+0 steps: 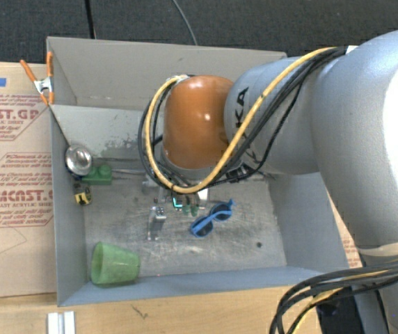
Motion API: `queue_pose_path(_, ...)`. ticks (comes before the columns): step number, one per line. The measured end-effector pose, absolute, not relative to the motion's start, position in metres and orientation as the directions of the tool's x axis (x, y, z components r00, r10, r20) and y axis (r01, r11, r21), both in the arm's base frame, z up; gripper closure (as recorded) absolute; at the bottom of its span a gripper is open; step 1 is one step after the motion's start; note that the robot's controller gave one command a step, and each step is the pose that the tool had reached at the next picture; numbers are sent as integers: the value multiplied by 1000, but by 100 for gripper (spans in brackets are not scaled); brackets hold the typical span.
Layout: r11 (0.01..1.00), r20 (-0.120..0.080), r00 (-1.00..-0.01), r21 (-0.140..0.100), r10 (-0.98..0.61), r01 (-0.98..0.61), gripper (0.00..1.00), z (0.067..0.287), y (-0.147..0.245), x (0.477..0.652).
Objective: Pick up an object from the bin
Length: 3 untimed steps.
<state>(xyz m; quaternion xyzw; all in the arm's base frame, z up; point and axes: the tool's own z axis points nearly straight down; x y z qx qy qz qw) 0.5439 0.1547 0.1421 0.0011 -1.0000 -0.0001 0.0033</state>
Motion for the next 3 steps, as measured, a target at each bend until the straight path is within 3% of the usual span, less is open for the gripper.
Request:
queue_pose_path(1,978,-4,-978,-2,-206,-206,0,155,90,592)
queue_pose_path(2,887,5,-887,1,-462,-462,0,129,26,523)
queue_pose_path(3,910,-8,-910,0,-415,-416,0,75,9,566)
